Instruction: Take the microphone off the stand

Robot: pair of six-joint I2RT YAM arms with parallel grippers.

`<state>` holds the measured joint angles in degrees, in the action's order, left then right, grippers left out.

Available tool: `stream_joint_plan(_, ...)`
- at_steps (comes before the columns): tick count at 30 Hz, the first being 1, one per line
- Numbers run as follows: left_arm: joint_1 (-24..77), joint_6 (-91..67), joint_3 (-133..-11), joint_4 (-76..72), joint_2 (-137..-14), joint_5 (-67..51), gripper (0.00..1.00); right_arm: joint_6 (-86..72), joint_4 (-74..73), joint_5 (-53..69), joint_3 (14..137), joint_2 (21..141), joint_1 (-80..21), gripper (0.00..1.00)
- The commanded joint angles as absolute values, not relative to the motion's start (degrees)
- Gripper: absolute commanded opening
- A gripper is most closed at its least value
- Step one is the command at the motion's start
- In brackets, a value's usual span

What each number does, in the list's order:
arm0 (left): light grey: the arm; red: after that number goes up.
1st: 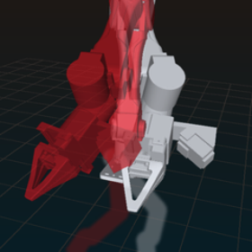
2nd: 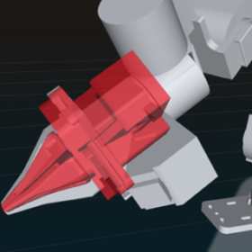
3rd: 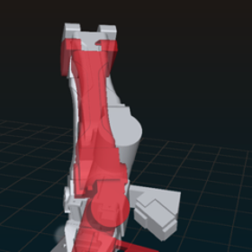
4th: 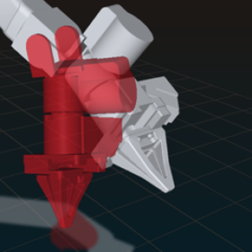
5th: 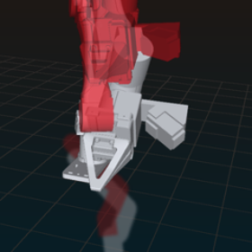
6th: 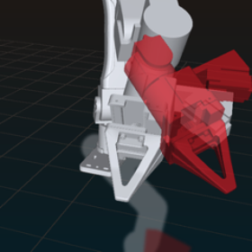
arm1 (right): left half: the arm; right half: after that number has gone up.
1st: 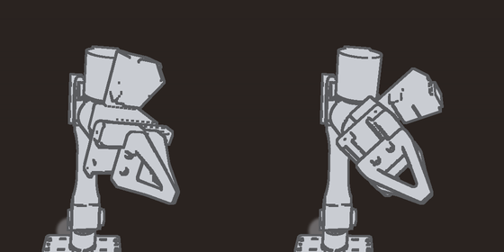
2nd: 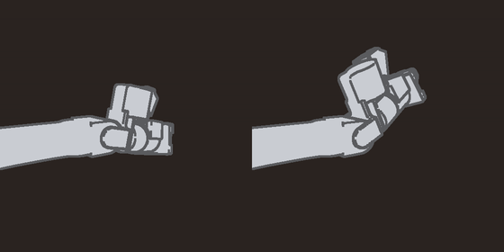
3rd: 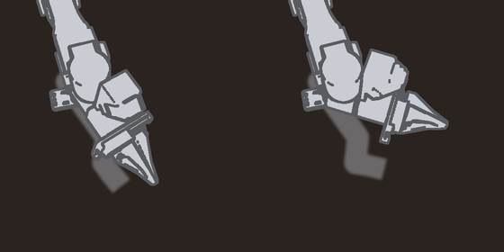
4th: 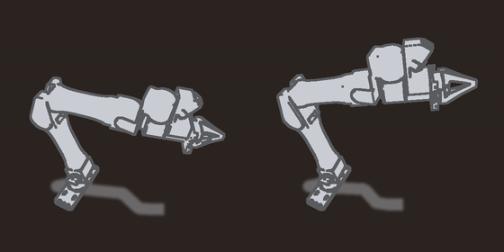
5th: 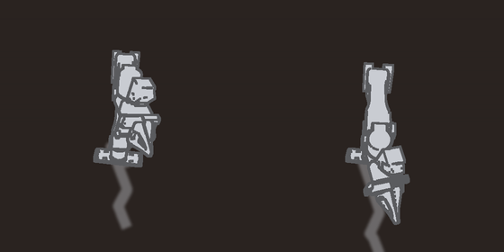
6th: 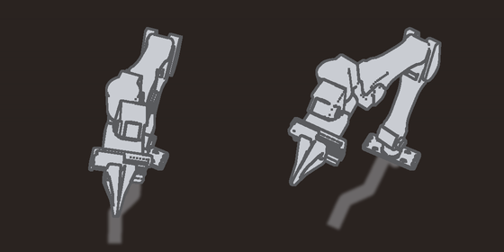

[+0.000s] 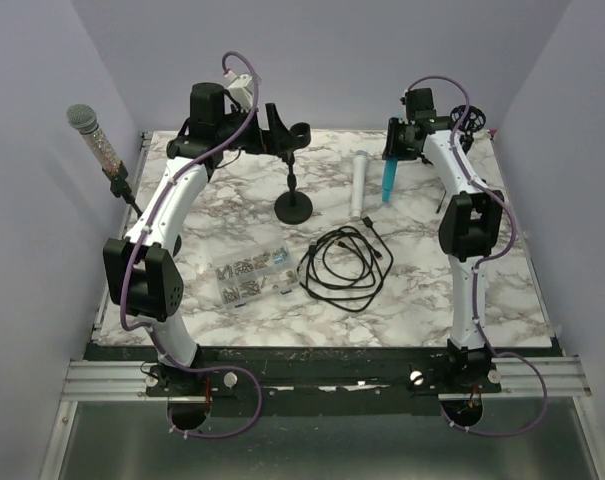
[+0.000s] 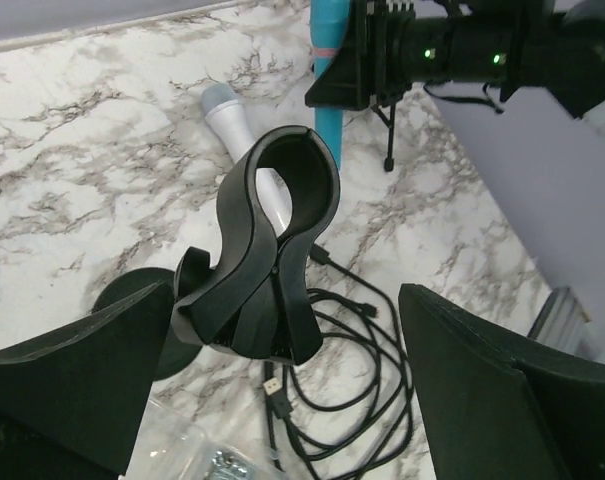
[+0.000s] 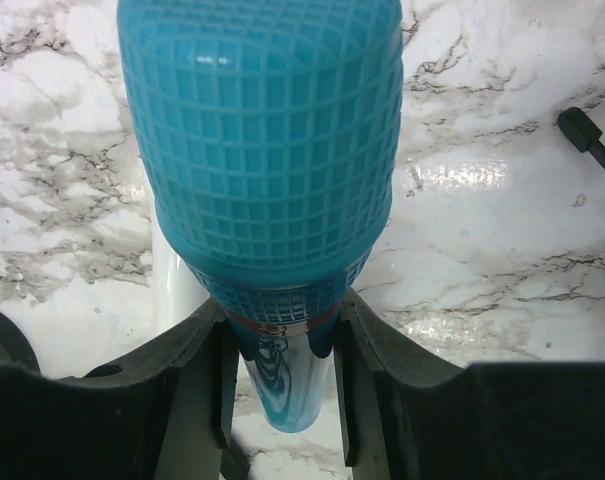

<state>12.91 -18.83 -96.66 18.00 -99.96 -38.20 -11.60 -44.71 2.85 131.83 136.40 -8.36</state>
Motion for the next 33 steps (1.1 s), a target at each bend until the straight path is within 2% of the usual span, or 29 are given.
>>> stream_joint_plan(1,10.7,-33.0,-101.6,19.4,-100.5,-40.4,0.99,-11.2,-46.0,2.6,132.5,139.9,-8.5,0.01)
stream_joint_plan(7,10.8,-42.1,-105.9,20.7,-103.5,-38.3,0.97,-9.8,-45.7,-2.1,134.4,143.4,-8.5,0.07)
stream_joint_plan(10,10.7,-44.0,-109.7,21.2,-106.4,-40.5,0.87,-9.2,-45.7,-3.0,135.6,145.1,-8.5,0.1)
stream_joint_plan(15,10.8,-43.3,-116.9,24.5,-112.6,-43.2,0.82,-8.6,-45.0,-2.9,135.8,146.8,-8.5,0.17)
stream_joint_plan(17,10.8,-42.3,-116.4,23.5,-113.0,-43.2,0.76,-8.3,-44.9,-3.0,135.9,147.1,-8.5,0.21)
stream_joint_plan(19,10.8,-40.6,-116.6,23.9,-113.4,-42.4,0.66,-7.7,-44.7,-3.1,135.8,147.1,-8.5,0.28)
stream_joint_plan(23,10.8,-37.7,-118.1,26.2,-114.7,-41.7,0.55,-7.0,-44.4,-3.3,135.4,146.7,-8.5,0.44)
stream_joint_plan(29,10.9,-36.2,-115.6,25.0,-114.6,-42.8,0.54,-7.2,-44.2,-3.2,135.4,144.8,-8.5,0.69)
stream_joint_plan(31,11.0,-35.2,-115.1,25.6,-114.7,-41.7,0.49,-7.5,-44.2,-3.3,135.4,143.6,-8.5,0.81)
stream_joint_plan(33,11.0,-34.2,-114.7,26.3,-114.8,-40.6,0.45,-7.9,-44.2,-3.6,135.3,142.2,-8.5,0.85)
